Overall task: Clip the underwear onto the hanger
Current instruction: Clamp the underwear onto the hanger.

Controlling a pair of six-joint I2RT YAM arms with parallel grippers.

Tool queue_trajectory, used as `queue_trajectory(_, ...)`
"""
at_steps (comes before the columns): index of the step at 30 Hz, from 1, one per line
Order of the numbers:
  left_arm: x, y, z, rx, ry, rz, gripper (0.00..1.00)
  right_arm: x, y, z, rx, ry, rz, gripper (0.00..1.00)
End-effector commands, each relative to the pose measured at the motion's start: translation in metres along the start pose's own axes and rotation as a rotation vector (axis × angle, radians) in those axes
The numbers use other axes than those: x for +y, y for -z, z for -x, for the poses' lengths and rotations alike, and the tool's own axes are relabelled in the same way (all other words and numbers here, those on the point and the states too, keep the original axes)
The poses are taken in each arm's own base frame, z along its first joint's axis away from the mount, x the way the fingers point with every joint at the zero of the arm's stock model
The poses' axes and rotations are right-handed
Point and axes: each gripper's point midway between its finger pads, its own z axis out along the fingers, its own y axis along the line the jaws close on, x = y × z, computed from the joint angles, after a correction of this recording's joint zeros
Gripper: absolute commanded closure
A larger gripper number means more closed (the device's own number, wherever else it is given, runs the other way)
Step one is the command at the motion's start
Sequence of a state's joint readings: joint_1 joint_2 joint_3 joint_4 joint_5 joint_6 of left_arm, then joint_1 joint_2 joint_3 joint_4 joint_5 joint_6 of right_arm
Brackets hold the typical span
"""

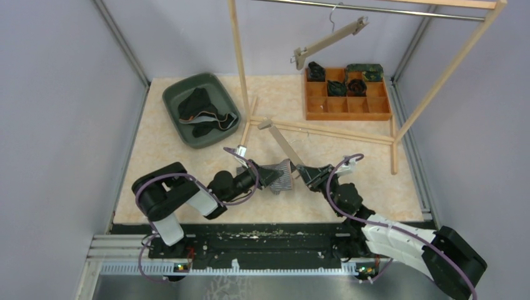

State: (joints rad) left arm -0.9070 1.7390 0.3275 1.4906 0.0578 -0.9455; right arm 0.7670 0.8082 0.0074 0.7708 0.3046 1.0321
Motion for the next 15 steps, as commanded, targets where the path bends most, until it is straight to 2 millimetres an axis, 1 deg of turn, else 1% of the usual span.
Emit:
queue_trajectory(1,-0.016,0.0007,0.0105,-0.042,-0.001,-0.078,1.0,-0.0247,0.0163,-0.0113,0.018,-0.013,-0.003,1.0)
queue_trajectory(15,-0.0159,0.0001,0.0105,-0.042,0.0,-0.081,1.0,-0.0224,0.0155,-0.0108,0.018,-0.023,0.001,1.0)
